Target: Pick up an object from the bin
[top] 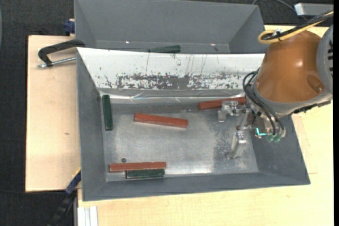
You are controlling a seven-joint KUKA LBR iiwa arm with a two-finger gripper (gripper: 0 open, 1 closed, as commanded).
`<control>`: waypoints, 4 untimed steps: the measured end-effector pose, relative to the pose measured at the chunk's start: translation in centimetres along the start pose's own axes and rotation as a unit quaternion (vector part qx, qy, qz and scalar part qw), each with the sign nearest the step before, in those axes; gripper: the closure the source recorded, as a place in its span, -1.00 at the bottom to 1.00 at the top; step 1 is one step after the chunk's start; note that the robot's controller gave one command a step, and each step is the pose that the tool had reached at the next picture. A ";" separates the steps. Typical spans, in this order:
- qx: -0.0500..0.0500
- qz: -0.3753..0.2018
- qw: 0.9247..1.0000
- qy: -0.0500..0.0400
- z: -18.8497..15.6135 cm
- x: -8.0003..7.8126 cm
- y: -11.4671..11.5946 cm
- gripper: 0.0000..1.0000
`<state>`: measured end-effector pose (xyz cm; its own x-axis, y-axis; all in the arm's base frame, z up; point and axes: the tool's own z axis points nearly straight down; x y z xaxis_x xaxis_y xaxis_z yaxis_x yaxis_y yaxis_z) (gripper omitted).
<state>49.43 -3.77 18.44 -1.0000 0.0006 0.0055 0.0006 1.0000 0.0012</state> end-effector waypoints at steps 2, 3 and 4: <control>0.001 -0.031 0.999 -0.007 2.2 -4.3 4.5 -1.00; 0.000 -0.122 0.993 -0.006 2.5 -8.4 5.6 -1.00; 0.001 -0.046 0.999 -0.008 7.7 -8.6 9.5 -1.00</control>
Offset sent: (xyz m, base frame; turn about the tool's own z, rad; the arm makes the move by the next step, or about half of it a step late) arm 0.0580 0.0670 -0.0369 -0.0946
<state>58.02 5.71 10.67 -0.9959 -0.0904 -0.0103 -0.0904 0.9959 -0.0002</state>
